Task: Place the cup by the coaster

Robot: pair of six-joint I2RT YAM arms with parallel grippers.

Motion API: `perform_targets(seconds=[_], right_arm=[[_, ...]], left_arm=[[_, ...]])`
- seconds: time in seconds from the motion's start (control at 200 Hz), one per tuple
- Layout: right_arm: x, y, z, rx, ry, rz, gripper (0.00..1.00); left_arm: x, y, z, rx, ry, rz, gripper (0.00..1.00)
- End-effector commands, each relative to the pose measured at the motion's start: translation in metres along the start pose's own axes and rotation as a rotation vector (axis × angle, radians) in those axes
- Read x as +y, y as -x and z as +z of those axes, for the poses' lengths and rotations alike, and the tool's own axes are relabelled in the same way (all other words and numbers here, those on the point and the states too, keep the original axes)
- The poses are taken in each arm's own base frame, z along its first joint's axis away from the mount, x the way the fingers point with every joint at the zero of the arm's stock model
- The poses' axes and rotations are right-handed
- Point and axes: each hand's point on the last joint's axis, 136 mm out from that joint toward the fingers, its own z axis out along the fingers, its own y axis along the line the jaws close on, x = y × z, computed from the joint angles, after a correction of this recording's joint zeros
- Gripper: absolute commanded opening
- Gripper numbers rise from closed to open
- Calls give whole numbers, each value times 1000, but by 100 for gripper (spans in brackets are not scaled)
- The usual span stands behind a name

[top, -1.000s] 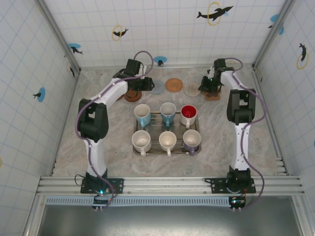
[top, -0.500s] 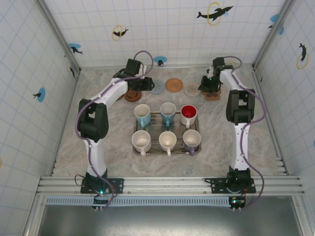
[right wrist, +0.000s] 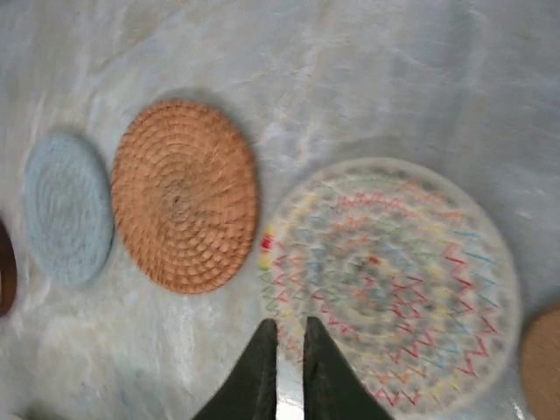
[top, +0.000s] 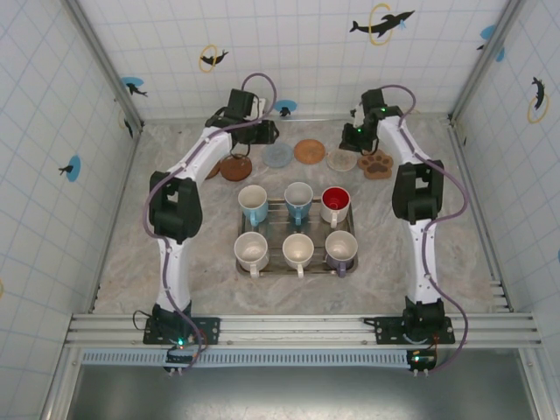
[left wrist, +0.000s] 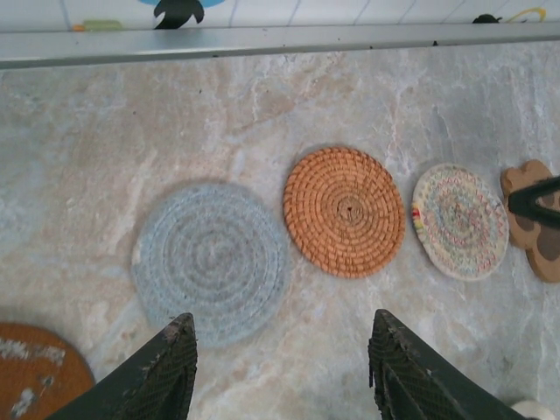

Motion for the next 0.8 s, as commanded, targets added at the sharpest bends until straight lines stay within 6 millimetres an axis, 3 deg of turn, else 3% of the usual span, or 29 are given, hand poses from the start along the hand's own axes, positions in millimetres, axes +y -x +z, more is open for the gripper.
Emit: perform_targets(seconds=[0.0, 0.165, 0.185, 0.315, 0.566, 0.796], right_arm=[[38, 19, -9, -69, 73, -50, 8], [62, 20, 18, -72, 146, -47, 8], [64, 20, 22, -72, 153, -44, 8], [75, 21, 40, -83, 195, -24, 8], [76, 19, 71, -84, 219, 14, 8], [73, 19, 86, -94, 226, 38, 8]], left_arm=[[-2, -4, 14, 30, -17, 13, 51], [1, -2, 28, 22, -21, 16, 49], [8, -14, 44, 52, -16, 8, 48], [13, -18, 60, 55, -18, 1, 45], [21, -27, 83, 63, -22, -13, 40], [27, -37, 96, 76, -20, -24, 40]])
